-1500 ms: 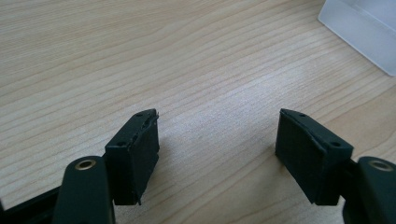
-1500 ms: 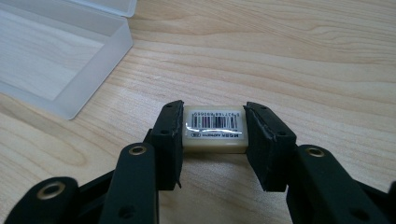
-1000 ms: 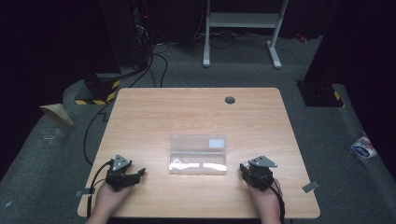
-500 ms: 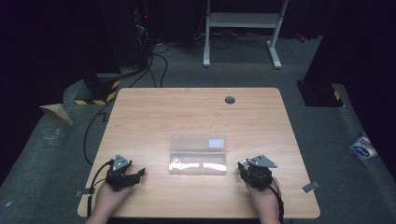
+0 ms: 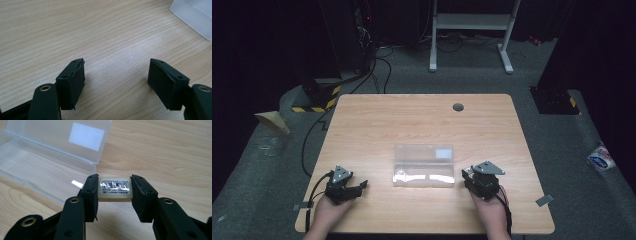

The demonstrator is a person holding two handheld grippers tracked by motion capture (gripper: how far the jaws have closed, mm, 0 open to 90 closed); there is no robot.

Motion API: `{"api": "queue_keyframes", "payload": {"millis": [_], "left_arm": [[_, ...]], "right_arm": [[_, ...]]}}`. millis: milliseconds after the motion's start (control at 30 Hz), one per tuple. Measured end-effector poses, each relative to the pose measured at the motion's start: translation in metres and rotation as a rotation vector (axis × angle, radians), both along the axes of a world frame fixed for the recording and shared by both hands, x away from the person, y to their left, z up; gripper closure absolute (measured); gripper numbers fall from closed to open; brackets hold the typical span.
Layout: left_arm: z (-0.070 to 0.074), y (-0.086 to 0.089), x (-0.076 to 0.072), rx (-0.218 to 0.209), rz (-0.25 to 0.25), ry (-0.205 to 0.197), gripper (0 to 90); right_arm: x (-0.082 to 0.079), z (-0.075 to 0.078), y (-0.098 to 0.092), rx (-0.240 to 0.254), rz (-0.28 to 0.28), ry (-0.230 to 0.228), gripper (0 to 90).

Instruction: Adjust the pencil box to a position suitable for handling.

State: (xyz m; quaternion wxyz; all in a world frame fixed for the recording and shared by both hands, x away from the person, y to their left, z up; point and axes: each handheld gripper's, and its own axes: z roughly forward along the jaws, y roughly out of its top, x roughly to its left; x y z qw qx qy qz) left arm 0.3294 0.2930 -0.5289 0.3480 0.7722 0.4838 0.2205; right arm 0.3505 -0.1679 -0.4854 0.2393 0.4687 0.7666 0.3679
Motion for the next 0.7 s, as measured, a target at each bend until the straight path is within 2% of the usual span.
{"api": "queue_keyframes", "payload": {"millis": [600,700], "left_arm": [[0.000,0.000,0.000,0.000,-0.001,0.001,29.6],[0.000,0.000,0.000,0.000,-0.002,0.001,29.6]], "right_arm": [[0.007,0.011,0.029,0.011,0.060,-0.016,58.6],[0.009,0.012,0.041,0.007,0.084,-0.019,58.6]]}}
